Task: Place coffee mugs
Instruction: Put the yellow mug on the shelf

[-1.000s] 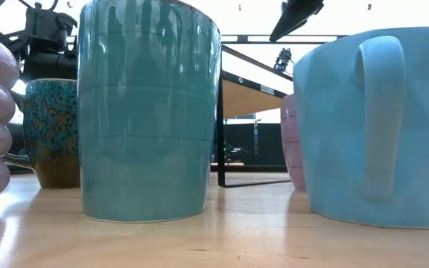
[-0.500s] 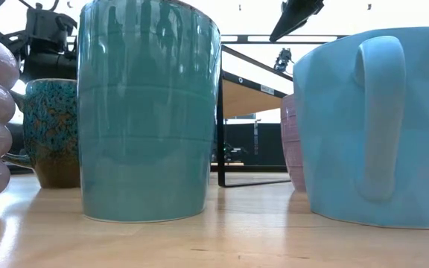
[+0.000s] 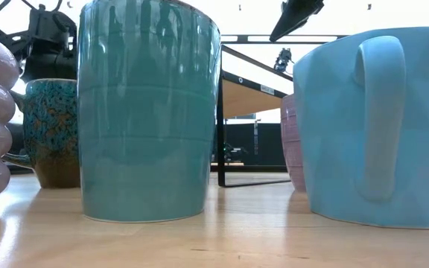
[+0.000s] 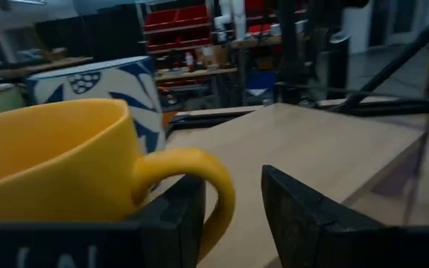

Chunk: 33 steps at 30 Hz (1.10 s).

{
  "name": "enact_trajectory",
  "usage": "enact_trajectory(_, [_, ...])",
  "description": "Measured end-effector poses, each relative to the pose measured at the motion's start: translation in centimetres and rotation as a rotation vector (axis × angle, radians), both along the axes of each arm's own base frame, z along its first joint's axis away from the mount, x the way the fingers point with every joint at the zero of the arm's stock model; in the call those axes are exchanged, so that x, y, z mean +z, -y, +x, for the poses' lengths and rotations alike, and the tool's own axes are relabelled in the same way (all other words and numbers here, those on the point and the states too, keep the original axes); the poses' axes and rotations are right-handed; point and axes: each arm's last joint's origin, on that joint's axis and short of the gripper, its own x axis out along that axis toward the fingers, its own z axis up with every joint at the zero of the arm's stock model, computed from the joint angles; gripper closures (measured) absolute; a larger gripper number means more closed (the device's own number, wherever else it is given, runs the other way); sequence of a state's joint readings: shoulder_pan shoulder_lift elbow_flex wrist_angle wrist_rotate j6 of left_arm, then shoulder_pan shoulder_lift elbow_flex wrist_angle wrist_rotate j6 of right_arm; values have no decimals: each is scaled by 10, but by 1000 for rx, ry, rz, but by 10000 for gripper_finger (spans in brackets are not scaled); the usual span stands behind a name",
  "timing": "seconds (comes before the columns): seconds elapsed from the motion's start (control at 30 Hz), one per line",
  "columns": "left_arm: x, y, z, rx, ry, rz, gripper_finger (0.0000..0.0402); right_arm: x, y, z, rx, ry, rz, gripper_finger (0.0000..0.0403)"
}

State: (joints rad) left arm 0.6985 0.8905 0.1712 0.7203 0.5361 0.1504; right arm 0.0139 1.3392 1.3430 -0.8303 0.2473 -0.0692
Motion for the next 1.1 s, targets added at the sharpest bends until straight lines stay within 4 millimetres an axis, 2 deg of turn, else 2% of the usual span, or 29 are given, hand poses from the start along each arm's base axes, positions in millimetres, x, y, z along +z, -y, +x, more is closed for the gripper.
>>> enact_trajectory(0.4, [11, -10, -4, -65, 4, -4, 276, 0, 0, 1, 9, 6, 0, 265])
enact_trajectory(0.83, [-2, -17, 3, -36, -56, -46, 280, 0, 0, 1, 12, 5, -3, 265])
enact_trajectory(1.1, [-2, -17, 3, -32, -54, -33, 272, 0, 0, 1, 8, 6, 2, 265])
